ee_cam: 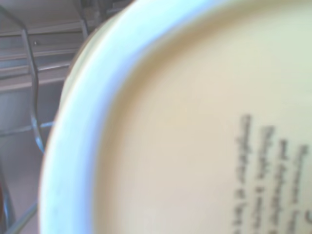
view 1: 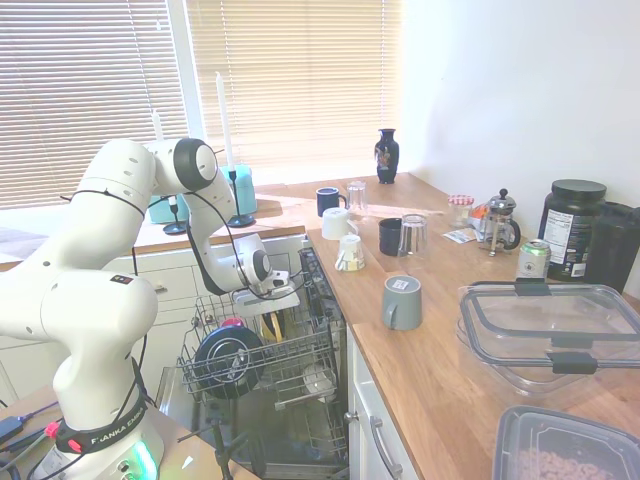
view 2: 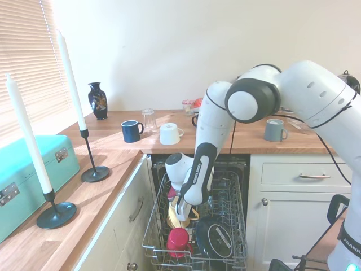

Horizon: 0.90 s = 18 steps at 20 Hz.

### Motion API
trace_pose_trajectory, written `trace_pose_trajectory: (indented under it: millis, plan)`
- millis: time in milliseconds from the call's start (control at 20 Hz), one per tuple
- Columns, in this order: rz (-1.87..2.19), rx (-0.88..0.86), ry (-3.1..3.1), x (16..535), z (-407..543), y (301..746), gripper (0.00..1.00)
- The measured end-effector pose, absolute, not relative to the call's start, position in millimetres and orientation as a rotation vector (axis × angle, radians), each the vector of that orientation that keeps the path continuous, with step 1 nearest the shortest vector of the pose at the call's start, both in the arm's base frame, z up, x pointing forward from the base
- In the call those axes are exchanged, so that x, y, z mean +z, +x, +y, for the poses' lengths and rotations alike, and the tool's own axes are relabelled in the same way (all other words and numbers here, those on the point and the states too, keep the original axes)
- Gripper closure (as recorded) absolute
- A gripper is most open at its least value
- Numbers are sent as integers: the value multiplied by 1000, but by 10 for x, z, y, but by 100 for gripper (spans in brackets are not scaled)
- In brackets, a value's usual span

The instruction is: Unload the yellow mug from the dishwasher

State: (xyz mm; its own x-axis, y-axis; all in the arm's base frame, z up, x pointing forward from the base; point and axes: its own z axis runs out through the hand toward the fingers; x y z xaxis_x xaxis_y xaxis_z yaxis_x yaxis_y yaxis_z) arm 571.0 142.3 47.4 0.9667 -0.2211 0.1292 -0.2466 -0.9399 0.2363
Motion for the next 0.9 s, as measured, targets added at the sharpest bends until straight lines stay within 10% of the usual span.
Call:
trace_pose_trajectory:
  millis: [900]
  plan:
    - [-387,263,2855,1225,1550,5644,100]
